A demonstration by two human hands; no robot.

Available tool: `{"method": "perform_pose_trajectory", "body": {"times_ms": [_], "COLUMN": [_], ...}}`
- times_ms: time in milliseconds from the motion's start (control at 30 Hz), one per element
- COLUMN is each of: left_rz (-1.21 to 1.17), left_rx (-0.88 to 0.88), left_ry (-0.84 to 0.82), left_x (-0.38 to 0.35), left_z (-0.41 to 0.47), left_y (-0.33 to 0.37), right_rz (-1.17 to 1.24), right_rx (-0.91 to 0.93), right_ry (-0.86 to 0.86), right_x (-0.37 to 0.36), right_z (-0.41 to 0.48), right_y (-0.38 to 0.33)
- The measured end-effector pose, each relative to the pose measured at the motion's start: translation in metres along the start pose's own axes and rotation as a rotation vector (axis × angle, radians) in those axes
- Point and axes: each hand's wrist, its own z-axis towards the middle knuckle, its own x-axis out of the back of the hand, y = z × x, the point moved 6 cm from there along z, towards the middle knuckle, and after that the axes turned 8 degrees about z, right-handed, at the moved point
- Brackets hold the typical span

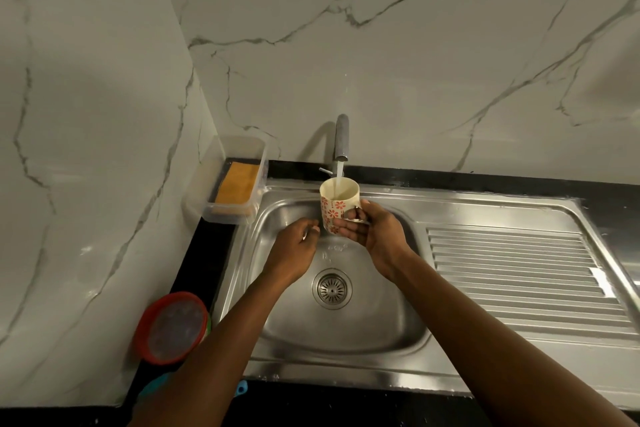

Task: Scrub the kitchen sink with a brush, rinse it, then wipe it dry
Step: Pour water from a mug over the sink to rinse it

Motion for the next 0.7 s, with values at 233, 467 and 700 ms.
{"method": "perform_pose_trajectory", "body": {"times_ms": [233,467,700], "left_rz": [0.007,0.007,0.017], "left_rx": [-0.002,0.002,-0.002], "left_ry": [-0.001,0.001,-0.012], "left_x": [-0.0023,-0.0001,-0.0016], "left_z": [-0.0011,-0.0006,0.001], "left_y": [0.0009,0.0042,0.0036], "right_rz": [-0.008,-0.012,0.02], "right_rx": [-0.001,0.002,-0.001], "right_ry": [-0.03,-0.065,-0.055], "right_x": [-0.0027,-0.0057,-0.0034], "right_z": [-0.0012,-0.0032,0.0006], "right_y": [-0.0044,-0.0078,-0.0057]}}
